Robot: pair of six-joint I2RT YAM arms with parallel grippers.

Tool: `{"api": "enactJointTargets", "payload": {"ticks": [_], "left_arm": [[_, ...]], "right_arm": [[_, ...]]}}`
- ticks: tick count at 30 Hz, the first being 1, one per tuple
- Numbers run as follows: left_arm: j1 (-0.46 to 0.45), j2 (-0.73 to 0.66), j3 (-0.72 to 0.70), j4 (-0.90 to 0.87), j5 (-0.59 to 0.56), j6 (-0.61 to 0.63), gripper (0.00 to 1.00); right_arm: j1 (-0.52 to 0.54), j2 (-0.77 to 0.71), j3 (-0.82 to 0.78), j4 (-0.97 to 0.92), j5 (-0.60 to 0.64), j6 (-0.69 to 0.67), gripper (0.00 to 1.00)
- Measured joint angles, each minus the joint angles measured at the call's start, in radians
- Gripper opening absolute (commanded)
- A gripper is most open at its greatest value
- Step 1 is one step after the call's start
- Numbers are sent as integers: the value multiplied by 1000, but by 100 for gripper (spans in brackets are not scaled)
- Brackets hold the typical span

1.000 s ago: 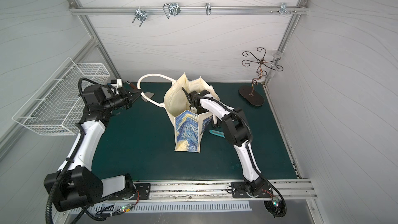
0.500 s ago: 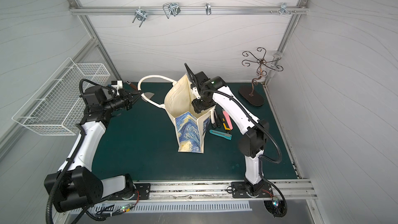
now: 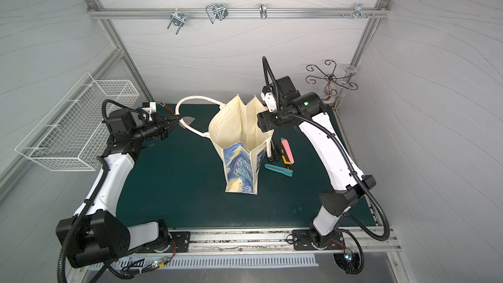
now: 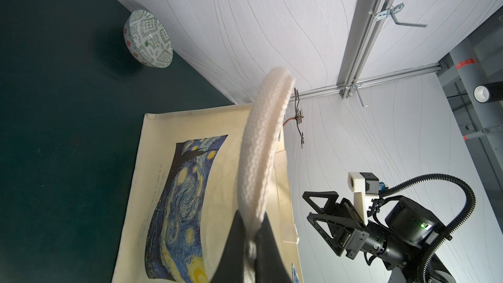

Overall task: Place the art knife into the pouch
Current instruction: Pick up the utility knife at the center of the board.

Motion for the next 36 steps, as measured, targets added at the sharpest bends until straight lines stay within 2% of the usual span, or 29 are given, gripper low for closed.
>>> {"api": "enactJointTargets", "payload": {"ticks": [4,9,13,18,20,27,33,36], "left_arm": [[0,5,0,0,1,0,0],[0,7,0,-2,4,8,0],[0,8,0,-13,5,18,0],[0,8,0,-20,6,19,0],[0,8,0,-20,6,19,0],[0,8,0,-21,8,24,0],[0,8,0,-28,10,32,0],[0,9,0,-28,11,37,0]], "right_arm": [[-90,-60,-89,16,3,23,81],[-221,-113,-344,71,2,68,79],[-284,-114,-505,119,-9,93,79],[-295,-88,-588,185,-23,95,77],[-295,-59,-620,225,-33,94,73],[-295,120,-690,351,-68,83,68],[-290,138,-749,393,-85,80,71],[-275,138,-789,399,-85,80,77]]}}
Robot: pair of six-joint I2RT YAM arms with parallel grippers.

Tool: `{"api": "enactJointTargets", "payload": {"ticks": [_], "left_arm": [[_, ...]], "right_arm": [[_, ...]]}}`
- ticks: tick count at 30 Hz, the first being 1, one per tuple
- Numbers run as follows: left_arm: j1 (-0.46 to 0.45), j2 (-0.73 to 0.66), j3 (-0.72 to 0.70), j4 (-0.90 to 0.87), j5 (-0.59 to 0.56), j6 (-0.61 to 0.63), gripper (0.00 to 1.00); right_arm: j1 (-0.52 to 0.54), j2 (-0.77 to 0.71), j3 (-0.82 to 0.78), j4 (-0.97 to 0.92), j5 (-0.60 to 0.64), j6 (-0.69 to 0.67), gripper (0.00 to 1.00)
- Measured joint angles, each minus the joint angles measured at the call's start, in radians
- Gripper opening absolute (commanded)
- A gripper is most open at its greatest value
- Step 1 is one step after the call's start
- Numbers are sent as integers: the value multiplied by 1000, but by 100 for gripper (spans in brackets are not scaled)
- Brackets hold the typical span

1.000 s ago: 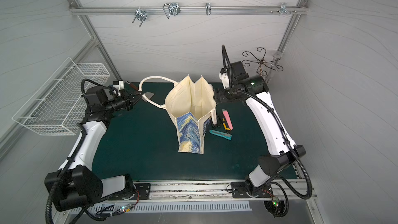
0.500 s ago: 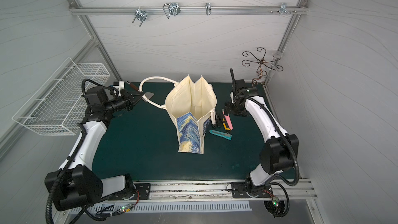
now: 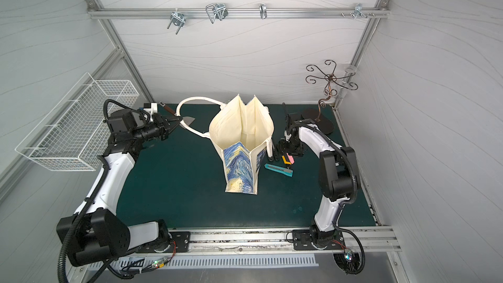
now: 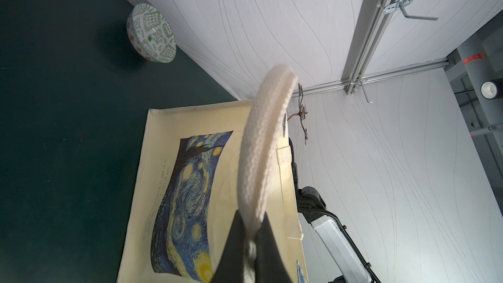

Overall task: Place the art knife into the pouch
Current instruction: Pick up the utility knife at the center of the board.

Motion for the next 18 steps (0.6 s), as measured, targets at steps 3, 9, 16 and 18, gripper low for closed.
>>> {"api": "enactJointTargets", "payload": {"ticks": [3,9,16,18], "left_arm": [[0,0,0,0,3,4,0],[0,6,0,-1,10,6,0],[0,6,0,-8,10,6,0],[0,6,0,-12,10,9,0]], "right_arm": [[19,0,-48,14,-14,-2,78],[48,0,-110,39,-40,-5,81],[58,0,-132,50,-40,-21,85],[61,0,-132,58,-40,-23,86]]}}
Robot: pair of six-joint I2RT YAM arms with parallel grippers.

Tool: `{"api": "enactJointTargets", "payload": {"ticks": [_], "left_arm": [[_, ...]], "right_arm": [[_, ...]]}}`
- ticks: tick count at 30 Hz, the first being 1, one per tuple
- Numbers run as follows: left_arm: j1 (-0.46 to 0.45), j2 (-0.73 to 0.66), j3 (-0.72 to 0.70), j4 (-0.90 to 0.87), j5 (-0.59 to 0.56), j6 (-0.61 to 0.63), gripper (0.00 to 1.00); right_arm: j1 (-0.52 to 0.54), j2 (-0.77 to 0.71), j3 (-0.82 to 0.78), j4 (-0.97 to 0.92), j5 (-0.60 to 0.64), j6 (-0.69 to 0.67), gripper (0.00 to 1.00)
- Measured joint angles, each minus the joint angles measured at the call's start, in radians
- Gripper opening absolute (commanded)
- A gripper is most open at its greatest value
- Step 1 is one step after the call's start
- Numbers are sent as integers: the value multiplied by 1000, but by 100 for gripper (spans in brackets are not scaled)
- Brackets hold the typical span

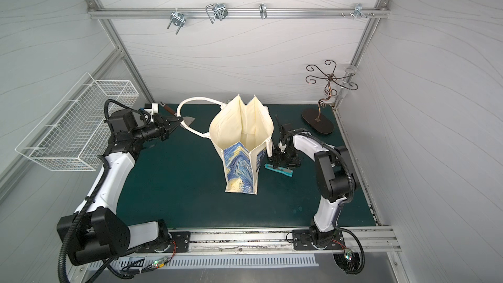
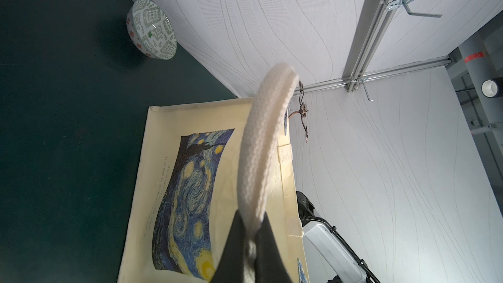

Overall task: Place the art knife into the pouch
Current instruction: Pick up the utility knife at the center of the board.

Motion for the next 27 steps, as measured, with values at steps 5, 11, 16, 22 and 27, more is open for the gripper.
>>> {"api": "enactJointTargets", "payload": {"ticks": [5,11,16,22,27], "left_arm": [[0,0,0,-14,0,11,0],[0,0,1,-19,0,14,0],[0,0,11,-49,0,24,0],[0,0,11,-56,0,25,0],[0,0,13,-64,0,26,0]], "right_arm": [[16,16,0,13,8,-2,86],[27,56,5,18,24,-3,86],[42,69,17,23,28,-6,86],[87,69,12,23,64,-2,83],[109,67,1,32,104,14,70]]}}
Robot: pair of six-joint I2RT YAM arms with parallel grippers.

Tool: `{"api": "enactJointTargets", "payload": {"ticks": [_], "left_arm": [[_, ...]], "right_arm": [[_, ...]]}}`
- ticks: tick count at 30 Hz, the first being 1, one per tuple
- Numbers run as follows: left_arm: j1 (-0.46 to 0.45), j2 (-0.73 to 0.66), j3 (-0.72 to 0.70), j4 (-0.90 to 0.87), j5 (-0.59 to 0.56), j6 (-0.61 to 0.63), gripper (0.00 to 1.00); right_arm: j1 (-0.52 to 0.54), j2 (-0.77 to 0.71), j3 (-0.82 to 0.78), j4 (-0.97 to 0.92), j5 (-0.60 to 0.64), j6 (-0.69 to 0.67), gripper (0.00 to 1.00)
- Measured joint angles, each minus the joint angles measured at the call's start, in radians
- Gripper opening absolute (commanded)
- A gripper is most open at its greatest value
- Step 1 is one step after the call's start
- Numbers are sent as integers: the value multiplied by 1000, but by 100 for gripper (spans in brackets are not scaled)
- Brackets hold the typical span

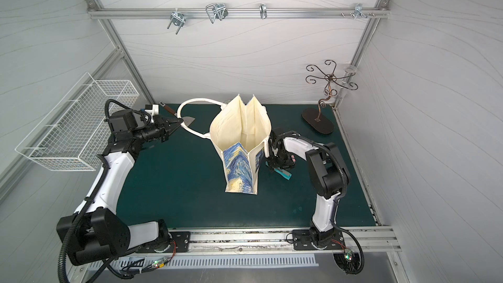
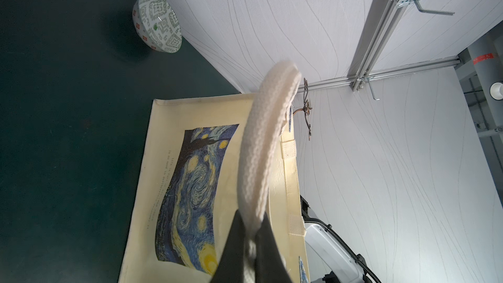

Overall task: Place the art knife into the pouch
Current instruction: Pick up the utility knife at the center of the board.

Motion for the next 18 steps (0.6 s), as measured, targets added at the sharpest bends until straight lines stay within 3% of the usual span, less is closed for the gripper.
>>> {"api": "enactJointTargets", "payload": {"ticks": [11,18], "left_arm": [[0,0,1,0,0,0,0],[0,0,1,0,1,-1,0]], "right_arm": [[8,-13,-27,11,36,37,24],[8,-15,-29,12,32,51,23]]}}
